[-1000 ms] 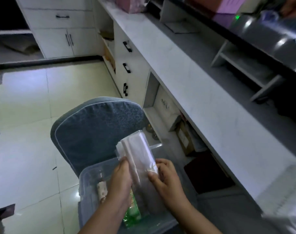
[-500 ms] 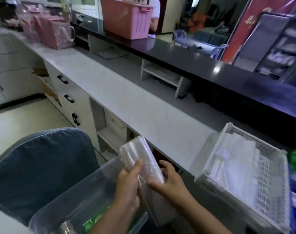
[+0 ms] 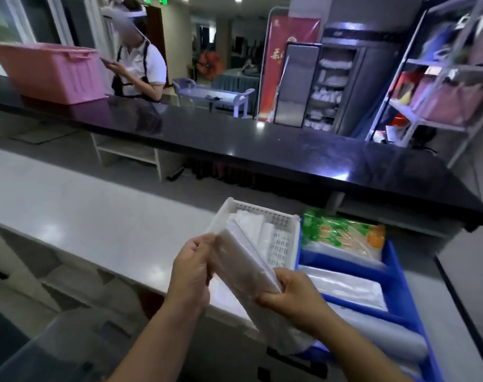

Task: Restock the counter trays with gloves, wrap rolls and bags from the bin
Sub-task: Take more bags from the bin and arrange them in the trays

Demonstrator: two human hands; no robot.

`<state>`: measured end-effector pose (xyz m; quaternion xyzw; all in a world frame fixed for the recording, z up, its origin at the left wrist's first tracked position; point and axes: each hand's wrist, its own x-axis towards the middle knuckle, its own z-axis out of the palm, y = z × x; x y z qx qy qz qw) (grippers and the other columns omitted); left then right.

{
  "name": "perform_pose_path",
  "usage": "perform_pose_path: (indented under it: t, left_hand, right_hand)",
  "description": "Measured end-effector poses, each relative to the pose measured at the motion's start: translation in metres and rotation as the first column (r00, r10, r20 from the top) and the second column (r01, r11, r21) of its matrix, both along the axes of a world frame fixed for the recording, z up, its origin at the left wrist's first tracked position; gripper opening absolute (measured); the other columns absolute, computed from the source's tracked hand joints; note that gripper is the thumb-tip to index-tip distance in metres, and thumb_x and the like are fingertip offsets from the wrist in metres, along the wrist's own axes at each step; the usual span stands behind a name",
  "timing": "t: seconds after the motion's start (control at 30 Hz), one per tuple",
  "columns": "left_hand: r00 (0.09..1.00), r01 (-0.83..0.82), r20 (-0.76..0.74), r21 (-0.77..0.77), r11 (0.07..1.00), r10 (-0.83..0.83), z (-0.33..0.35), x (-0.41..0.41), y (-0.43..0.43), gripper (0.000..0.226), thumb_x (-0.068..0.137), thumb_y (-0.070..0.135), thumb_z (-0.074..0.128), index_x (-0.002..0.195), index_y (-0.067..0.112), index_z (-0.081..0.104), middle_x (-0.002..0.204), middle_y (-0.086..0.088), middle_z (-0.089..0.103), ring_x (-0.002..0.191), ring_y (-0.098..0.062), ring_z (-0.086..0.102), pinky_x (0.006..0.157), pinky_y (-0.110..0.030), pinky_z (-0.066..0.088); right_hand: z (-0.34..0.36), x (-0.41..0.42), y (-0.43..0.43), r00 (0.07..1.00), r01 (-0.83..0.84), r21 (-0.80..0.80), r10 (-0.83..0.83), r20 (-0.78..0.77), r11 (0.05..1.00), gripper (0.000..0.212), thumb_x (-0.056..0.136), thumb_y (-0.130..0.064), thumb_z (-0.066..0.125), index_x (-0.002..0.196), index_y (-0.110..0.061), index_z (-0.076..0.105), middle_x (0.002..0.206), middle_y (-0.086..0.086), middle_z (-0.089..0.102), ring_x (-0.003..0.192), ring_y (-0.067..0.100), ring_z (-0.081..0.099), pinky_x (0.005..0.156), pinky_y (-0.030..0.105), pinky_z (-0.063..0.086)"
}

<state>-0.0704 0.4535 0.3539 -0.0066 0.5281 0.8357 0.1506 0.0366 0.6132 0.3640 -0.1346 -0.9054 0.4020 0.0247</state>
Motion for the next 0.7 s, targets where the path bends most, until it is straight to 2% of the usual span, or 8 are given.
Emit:
perform_pose_path:
  t: [0.1, 0.23, 0.3, 0.37, 0.47, 0.53, 0.63, 0.7]
  left_hand:
    - [1.0, 0.009, 0.011, -0.022, 1.0, -0.008, -0.004, 0.005, 0.044, 0.012, 0.089, 0.023, 0.058, 0.091, 0.012, 0.063, 0.077, -0.002, 0.071, 0.072, -0.012, 0.066, 0.063, -0.024, 0.052]
    - [0.999, 0.052, -0.005, -0.152, 0.987, -0.053, -0.008, 0.016, 0.095, 0.006, 0.09, 0.016, 0.055, 0.089, 0.014, 0.061, 0.091, -0.007, 0.07, 0.088, -0.021, 0.067, 0.07, -0.029, 0.051]
    - [0.982, 0.158, -0.057, -0.296, 0.942, -0.182, -0.014, 0.02, 0.12, 0.005, 0.087, 0.017, 0.059, 0.09, 0.019, 0.062, 0.09, -0.004, 0.07, 0.085, -0.021, 0.067, 0.066, -0.028, 0.052]
    - [0.922, 0.259, -0.141, -0.468, 0.845, -0.36, -0.021, 0.022, 0.149, 0.007, 0.083, 0.017, 0.062, 0.089, 0.021, 0.064, 0.086, -0.001, 0.071, 0.082, -0.022, 0.067, 0.067, -0.029, 0.054]
    - [0.755, 0.233, -0.264, -0.747, 0.623, -0.6, -0.039, 0.018, 0.196, 0.011, 0.08, 0.015, 0.064, 0.089, 0.021, 0.066, 0.092, 0.001, 0.07, 0.087, -0.019, 0.064, 0.076, -0.026, 0.048]
    - [0.602, 0.124, -0.288, -0.888, 0.444, -0.745, -0.055, 0.012, 0.224, 0.025, 0.082, 0.022, 0.061, 0.107, 0.021, 0.066, 0.109, 0.002, 0.068, 0.099, -0.016, 0.062, 0.084, -0.025, 0.045]
    - [0.356, -0.025, -0.219, -0.974, 0.225, -0.909, -0.075, 0.003, 0.255, 0.036, 0.082, 0.024, 0.057, 0.118, 0.023, 0.061, 0.123, 0.004, 0.06, 0.115, -0.019, 0.055, 0.092, -0.032, 0.044]
    - [0.205, -0.158, -0.138, -0.982, 0.106, -0.969, -0.085, 0.001, 0.268, 0.029, 0.079, 0.022, 0.058, 0.108, 0.018, 0.061, 0.118, -0.001, 0.059, 0.11, -0.024, 0.054, 0.084, -0.037, 0.045]
  right_hand:
    - [0.004, 0.025, 0.054, 0.998, 0.064, 0.13, -0.067, 0.013, 0.989, 0.03, 0.057, -0.049, 0.061, 0.077, -0.026, 0.063, 0.074, -0.007, 0.068, 0.07, 0.011, 0.062, 0.066, 0.036, 0.049]
    - [0.004, 0.056, 0.118, 0.976, 0.211, 0.192, -0.219, 0.022, 0.959, 0.015, 0.065, -0.042, 0.067, 0.066, -0.03, 0.059, 0.064, -0.011, 0.063, 0.064, 0.007, 0.059, 0.059, 0.031, 0.047]
    - [0.004, 0.068, 0.147, 0.953, 0.291, 0.218, -0.302, 0.019, 0.932, 0.02, 0.066, -0.04, 0.069, 0.057, -0.032, 0.054, 0.058, -0.012, 0.058, 0.061, 0.009, 0.057, 0.055, 0.029, 0.043]
    - [0.002, 0.078, 0.172, 0.93, 0.349, 0.228, -0.366, 0.035, 0.909, 0.018, 0.068, -0.041, 0.07, 0.06, -0.034, 0.055, 0.064, -0.011, 0.062, 0.063, 0.009, 0.059, 0.054, 0.028, 0.047]
    - [-0.002, 0.093, 0.202, 0.904, 0.411, 0.187, -0.425, 0.038, 0.892, 0.015, 0.07, -0.043, 0.071, 0.075, -0.038, 0.058, 0.074, -0.014, 0.064, 0.066, 0.002, 0.062, 0.054, 0.021, 0.049]
    - [-0.004, 0.1, 0.216, 0.885, 0.448, 0.181, -0.463, 0.046, 0.875, 0.016, 0.071, -0.045, 0.071, 0.08, -0.041, 0.058, 0.077, -0.016, 0.065, 0.07, 0.003, 0.064, 0.058, 0.023, 0.054]
    - [-0.005, 0.103, 0.233, 0.843, 0.509, 0.226, -0.534, 0.063, 0.831, 0.017, 0.069, -0.048, 0.067, 0.078, -0.038, 0.057, 0.075, -0.014, 0.064, 0.069, 0.006, 0.063, 0.061, 0.029, 0.058]
    - [-0.008, 0.102, 0.241, 0.822, 0.535, 0.247, -0.566, 0.072, 0.808, 0.02, 0.068, -0.051, 0.066, 0.078, -0.036, 0.057, 0.075, -0.014, 0.064, 0.068, 0.006, 0.063, 0.059, 0.027, 0.056]
